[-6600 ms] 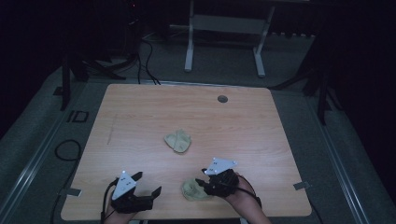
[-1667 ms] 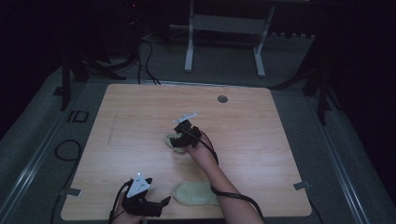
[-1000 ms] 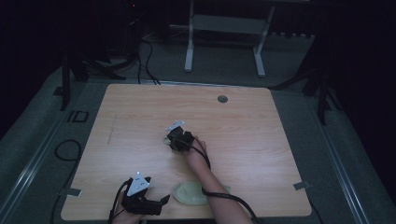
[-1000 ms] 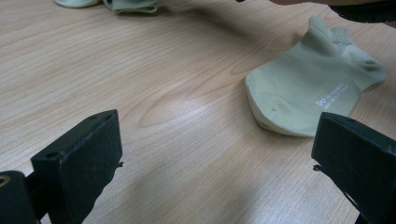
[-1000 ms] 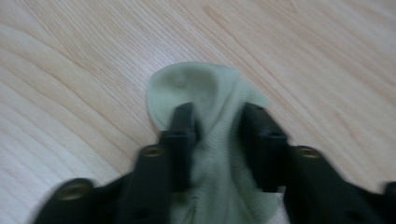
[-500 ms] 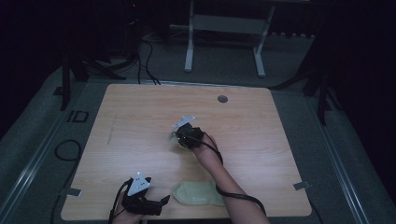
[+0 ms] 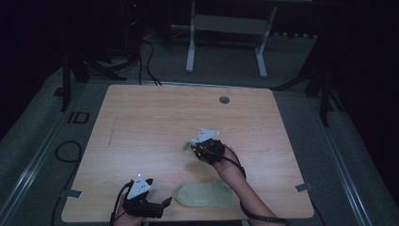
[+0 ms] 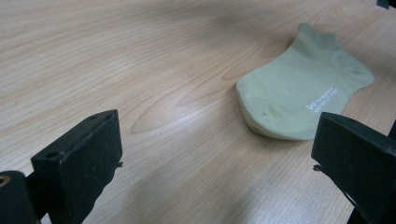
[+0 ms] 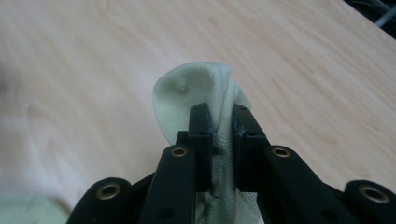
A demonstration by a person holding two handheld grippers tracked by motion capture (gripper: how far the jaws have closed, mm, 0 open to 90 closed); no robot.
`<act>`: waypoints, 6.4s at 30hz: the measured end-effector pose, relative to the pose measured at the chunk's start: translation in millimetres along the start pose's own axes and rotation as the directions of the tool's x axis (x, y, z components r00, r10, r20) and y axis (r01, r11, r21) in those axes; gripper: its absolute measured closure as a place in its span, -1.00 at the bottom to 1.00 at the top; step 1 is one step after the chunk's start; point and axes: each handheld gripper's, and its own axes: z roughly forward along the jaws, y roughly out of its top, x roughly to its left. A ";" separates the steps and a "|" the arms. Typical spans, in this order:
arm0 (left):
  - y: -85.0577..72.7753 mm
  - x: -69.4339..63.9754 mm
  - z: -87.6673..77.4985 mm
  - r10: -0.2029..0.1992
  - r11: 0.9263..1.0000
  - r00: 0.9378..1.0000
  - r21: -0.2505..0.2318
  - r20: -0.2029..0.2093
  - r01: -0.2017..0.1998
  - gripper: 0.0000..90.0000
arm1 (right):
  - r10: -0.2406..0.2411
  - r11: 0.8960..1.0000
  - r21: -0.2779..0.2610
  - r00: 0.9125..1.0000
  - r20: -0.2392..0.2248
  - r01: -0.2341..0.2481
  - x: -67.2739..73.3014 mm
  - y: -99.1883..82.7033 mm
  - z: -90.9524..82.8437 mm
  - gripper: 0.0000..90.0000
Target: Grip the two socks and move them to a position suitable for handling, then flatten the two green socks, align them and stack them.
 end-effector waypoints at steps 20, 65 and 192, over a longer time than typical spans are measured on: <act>11.6 -1.0 6.4 -0.022 1.000 0.999 0.000 0.036 0.022 -0.95 | 0.007 0.996 0.084 0.997 -0.073 -0.001 14.4 -49.4 34.7 0.38; 84.3 21.8 111.9 0.043 0.981 0.995 0.188 0.087 -0.058 0.93 | 0.107 0.990 0.105 0.990 -0.089 -0.097 -9.9 -61.2 23.4 0.84; 51.2 -6.4 43.2 0.039 0.980 0.994 0.188 0.105 -0.059 0.01 | 0.211 0.977 0.078 0.961 -0.180 -0.200 -0.5 -140.4 -66.5 0.27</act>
